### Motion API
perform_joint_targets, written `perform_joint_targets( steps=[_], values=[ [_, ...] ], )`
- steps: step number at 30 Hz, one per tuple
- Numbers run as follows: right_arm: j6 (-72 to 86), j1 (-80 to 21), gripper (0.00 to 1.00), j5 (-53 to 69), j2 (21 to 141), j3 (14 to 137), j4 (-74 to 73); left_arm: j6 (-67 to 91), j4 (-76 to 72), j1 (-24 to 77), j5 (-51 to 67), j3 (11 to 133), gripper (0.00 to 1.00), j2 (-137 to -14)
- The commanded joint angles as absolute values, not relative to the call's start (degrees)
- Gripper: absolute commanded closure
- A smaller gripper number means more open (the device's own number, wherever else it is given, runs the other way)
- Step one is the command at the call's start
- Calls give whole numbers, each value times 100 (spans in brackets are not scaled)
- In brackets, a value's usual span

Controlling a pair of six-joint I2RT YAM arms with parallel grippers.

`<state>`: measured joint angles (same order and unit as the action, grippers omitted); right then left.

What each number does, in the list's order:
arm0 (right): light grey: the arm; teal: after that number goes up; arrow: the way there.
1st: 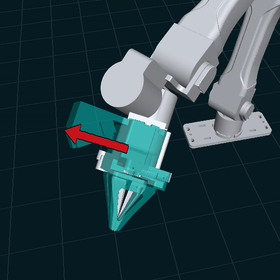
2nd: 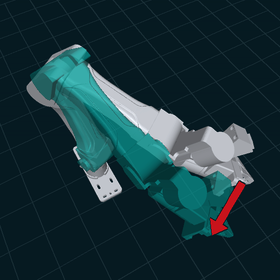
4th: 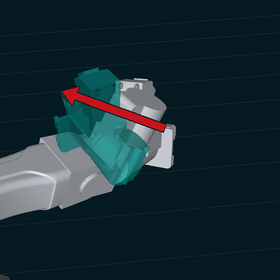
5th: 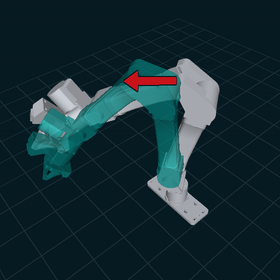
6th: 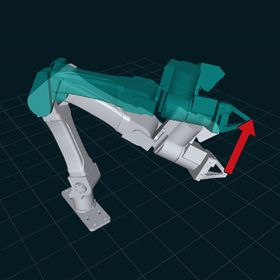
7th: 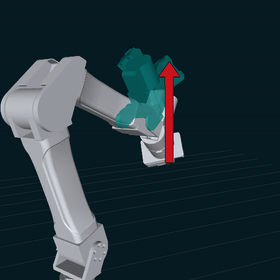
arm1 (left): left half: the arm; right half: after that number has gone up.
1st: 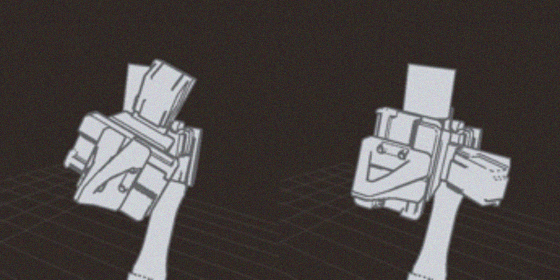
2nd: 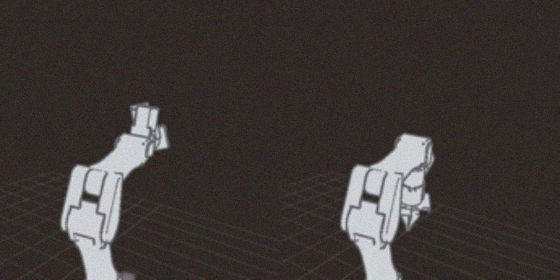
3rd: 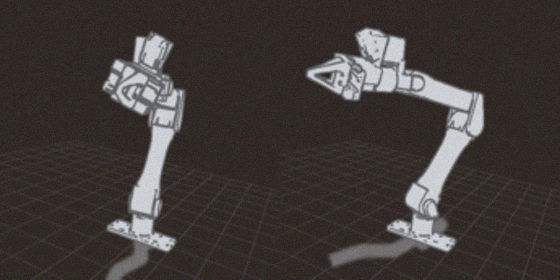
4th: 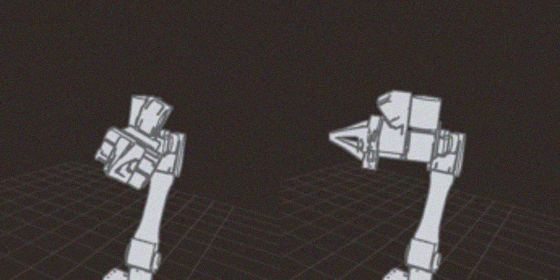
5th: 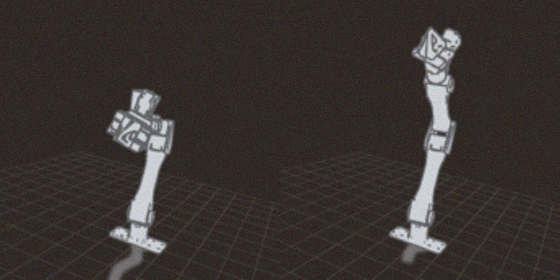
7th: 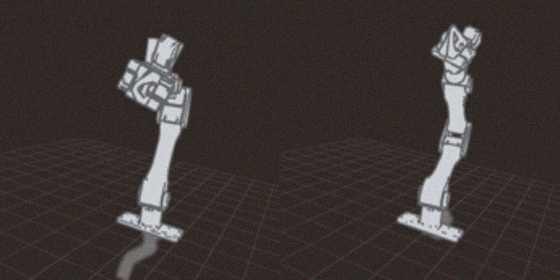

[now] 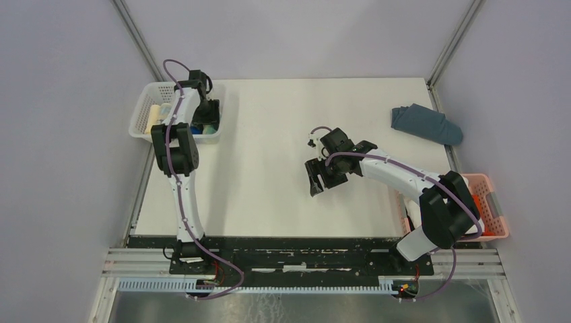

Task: Roll the towels
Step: Place the towel in the bin, then reset both arms

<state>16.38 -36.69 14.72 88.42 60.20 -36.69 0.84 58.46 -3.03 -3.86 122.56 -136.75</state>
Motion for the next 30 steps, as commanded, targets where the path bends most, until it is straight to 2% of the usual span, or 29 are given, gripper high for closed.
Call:
perform_joint_targets(
  steps=[1,16,20,25,30],
  values=[
    [1680,-3661,24,1397,8578,5996,-3437,298,6084,-311,-140,12266,32,-13097],
    [1397,-3651,23,722,8011,6022,-3564,645,6177,-316,-161,11840,29,-12346],
    [1343,-3615,21,-34,7638,5982,-3564,992,5684,-280,-74,11205,29,-11493],
    [1475,-3359,9,-1322,7028,5938,-3625,1377,5108,11,-181,10276,28,-9968],
    [1718,-2969,0,-2515,6380,5969,-3779,1752,4327,237,-89,8780,24,-8077]
  ],
)
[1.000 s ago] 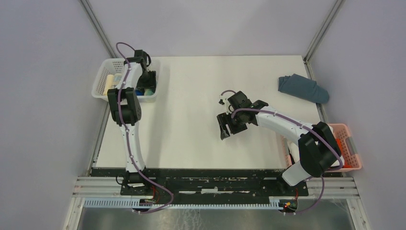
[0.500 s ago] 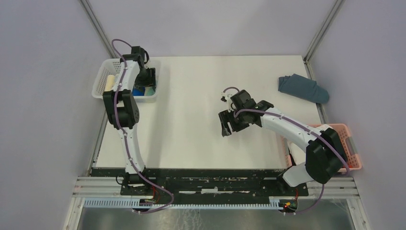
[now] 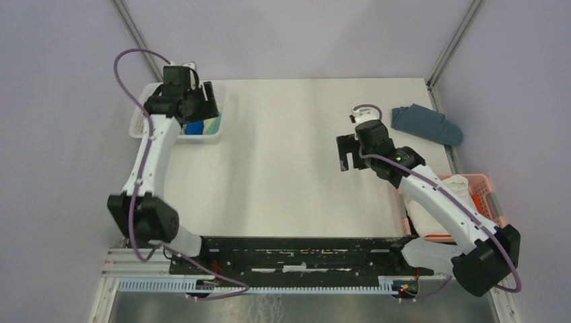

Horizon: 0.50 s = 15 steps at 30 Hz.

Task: Roll the towels
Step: Reset both arms

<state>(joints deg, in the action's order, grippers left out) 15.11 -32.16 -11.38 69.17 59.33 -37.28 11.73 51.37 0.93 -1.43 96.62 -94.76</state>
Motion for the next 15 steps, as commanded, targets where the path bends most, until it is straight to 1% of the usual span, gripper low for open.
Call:
perform_joint_targets(
  steps=[1,2,3,5,8,11,15],
  values=[
    [1758,-2892,0,-2713,6229,5977,-3796,1831,4224,237,-128,8375,20,-7642],
    [1763,-2841,0,-2905,6064,5978,-3810,1893,4124,237,-204,8061,18,-7208],
    [1774,-2817,0,-3121,5892,5982,-3815,1981,4054,233,-320,7770,14,-6773],
    [1784,-2804,0,-3555,5519,5981,-3820,2180,3921,237,-562,7210,1,-5872],
    [1737,-2800,0,-3844,4853,5786,-3621,2608,3746,235,-919,6450,1,-4564],
    [1443,-2801,0,-3876,4231,5513,-3171,2902,3427,232,-1213,5718,1,-3350],
    [1149,-2797,0,-3846,3740,5226,-2749,3069,3105,238,-1389,4993,1,-2356]
  ],
)
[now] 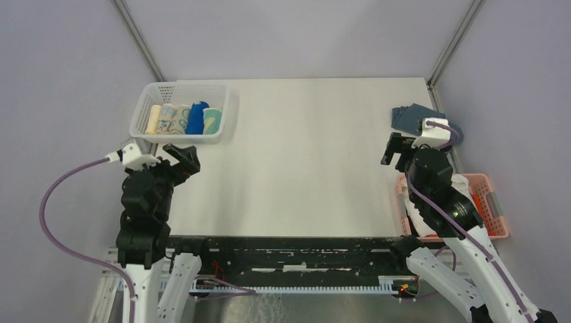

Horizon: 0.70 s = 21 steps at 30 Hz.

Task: Roll the towels
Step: Reset both arms

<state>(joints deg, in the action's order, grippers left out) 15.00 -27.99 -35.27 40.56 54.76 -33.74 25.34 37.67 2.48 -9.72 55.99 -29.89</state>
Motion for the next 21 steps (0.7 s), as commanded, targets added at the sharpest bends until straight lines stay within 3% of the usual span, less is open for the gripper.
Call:
perform_joint_targets(
  steps=[1,8,21],
  values=[
    [1148,-2798,0,-3846,3688,5196,-2750,3086,3047,237,-1449,4841,1,-2182],
    [1499,-2796,0,-3354,3392,4795,-2862,3163,2857,237,-1579,4036,1,-1586],
    [1553,-2799,0,-3322,3241,4639,-2720,3129,2463,235,-1185,3955,1,-2233]
  ],
)
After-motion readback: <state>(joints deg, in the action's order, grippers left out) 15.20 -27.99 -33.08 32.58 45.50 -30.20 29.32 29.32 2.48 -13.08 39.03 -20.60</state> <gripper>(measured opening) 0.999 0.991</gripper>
